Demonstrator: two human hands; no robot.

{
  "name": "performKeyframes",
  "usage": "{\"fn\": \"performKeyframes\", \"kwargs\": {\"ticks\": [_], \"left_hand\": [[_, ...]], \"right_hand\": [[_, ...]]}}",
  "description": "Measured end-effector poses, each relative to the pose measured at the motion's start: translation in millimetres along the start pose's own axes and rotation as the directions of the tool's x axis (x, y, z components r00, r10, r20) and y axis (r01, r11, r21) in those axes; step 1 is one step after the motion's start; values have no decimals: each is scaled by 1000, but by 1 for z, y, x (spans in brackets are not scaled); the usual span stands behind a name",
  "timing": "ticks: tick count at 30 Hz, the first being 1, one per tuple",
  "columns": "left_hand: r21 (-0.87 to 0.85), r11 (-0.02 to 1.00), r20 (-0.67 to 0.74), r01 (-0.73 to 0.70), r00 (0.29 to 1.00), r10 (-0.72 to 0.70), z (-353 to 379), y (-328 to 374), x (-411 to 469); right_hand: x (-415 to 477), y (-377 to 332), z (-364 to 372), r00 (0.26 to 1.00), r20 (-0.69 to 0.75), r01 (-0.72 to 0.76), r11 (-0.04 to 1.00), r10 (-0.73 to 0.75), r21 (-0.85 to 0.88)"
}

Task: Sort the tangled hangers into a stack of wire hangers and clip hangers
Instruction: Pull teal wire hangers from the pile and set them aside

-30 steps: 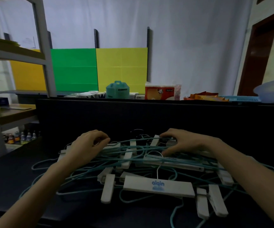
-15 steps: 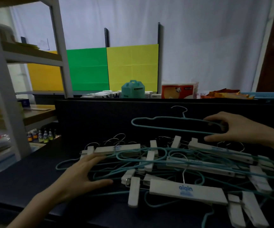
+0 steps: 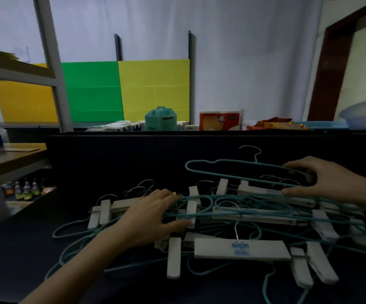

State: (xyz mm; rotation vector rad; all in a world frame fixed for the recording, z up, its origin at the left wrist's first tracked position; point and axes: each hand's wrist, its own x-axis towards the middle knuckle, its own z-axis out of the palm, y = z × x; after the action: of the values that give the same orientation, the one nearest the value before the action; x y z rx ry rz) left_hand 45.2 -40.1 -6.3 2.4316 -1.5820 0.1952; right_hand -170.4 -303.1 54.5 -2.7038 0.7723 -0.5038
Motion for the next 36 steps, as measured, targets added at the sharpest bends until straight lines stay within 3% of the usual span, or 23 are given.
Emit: {"fn": "performKeyframes", "kwargs": {"ticks": [8,16,22,30,36], "left_hand": [[137,987,129,-80,990,62,5,12,40],[138,980,14,-141,990,141,-3,8,46],[117,977,-86,-176,979,187,-5,2,57],[31,977,46,-211,977,210,1,-3,76],[-52,938,52,-342,937,345,4,59,98]], "right_hand": [[-44,34,-23,992,-90,-89,996,86,-30],[-76,46,-37,971,-158,-188,982,182,-26],[-93,47,-40,954,-202,-229,973,221,-20],[-112,54,-40,937,-232,-268,963,261,3],[-130,63,-46,923,-247,-302,953,295,7]]}}
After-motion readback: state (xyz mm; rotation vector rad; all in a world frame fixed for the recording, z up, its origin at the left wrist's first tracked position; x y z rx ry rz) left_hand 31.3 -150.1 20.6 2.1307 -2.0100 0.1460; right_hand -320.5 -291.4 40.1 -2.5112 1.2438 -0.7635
